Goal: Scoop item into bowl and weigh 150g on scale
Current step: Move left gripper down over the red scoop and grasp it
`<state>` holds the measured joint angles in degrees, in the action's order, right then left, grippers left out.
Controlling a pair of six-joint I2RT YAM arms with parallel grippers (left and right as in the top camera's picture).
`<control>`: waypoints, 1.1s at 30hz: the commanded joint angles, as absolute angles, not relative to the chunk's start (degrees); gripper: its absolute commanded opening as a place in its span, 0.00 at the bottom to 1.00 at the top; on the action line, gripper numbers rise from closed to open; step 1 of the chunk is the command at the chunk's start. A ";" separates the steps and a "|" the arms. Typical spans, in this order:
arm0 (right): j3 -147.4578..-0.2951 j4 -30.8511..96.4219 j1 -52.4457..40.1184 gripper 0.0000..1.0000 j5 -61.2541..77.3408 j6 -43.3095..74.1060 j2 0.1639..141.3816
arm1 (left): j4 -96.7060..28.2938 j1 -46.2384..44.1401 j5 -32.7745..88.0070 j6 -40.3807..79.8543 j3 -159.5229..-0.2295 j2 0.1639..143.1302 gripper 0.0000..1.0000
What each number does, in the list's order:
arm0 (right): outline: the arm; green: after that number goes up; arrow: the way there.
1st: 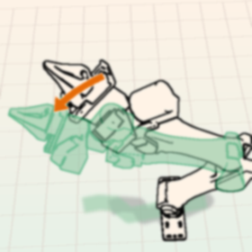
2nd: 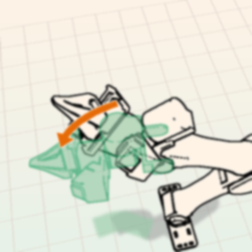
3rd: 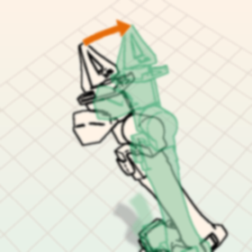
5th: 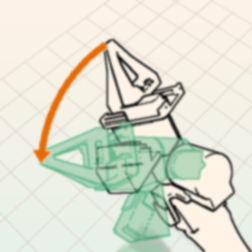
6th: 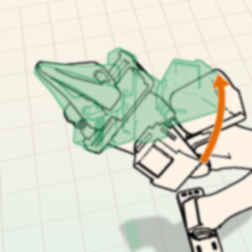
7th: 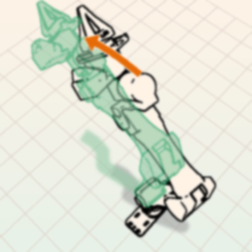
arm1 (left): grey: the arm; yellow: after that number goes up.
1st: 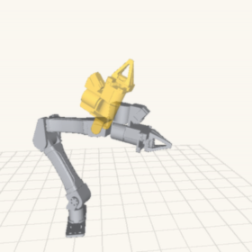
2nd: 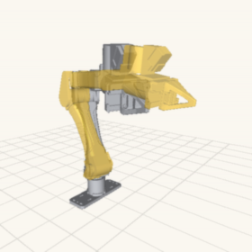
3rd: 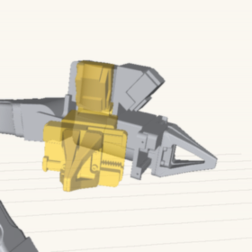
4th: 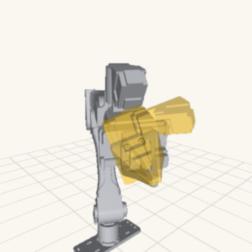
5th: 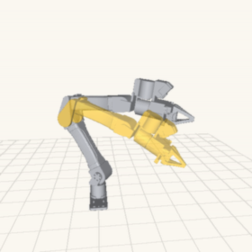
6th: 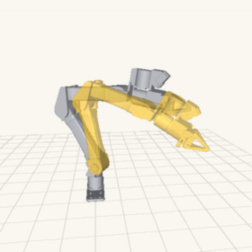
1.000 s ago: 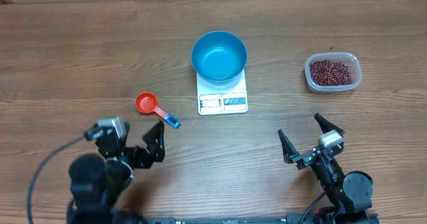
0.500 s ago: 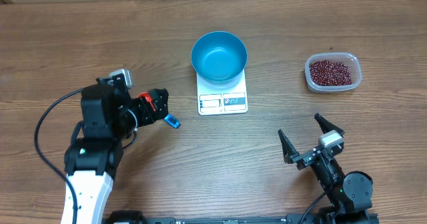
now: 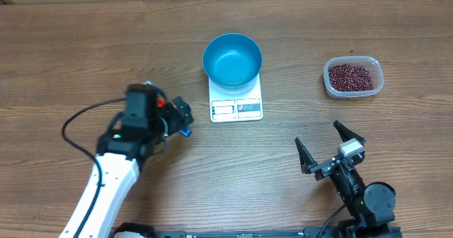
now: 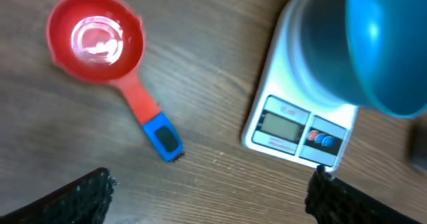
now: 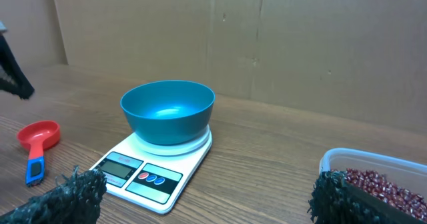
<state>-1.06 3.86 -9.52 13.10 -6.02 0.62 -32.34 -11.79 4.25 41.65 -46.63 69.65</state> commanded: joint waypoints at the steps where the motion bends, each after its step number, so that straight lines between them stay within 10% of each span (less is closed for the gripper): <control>1: -0.47 3.51 -9.65 1.00 12.69 -5.78 0.16 | -33.85 -15.09 -7.66 53.47 -47.86 72.49 0.90; 33: -0.47 3.51 -9.65 1.00 12.69 -5.76 0.16 | -44.23 -11.53 -5.69 57.84 -66.48 104.51 0.99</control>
<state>-1.06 3.88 -9.52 13.08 -6.02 0.62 -44.73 -11.84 -5.02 57.08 -65.36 102.00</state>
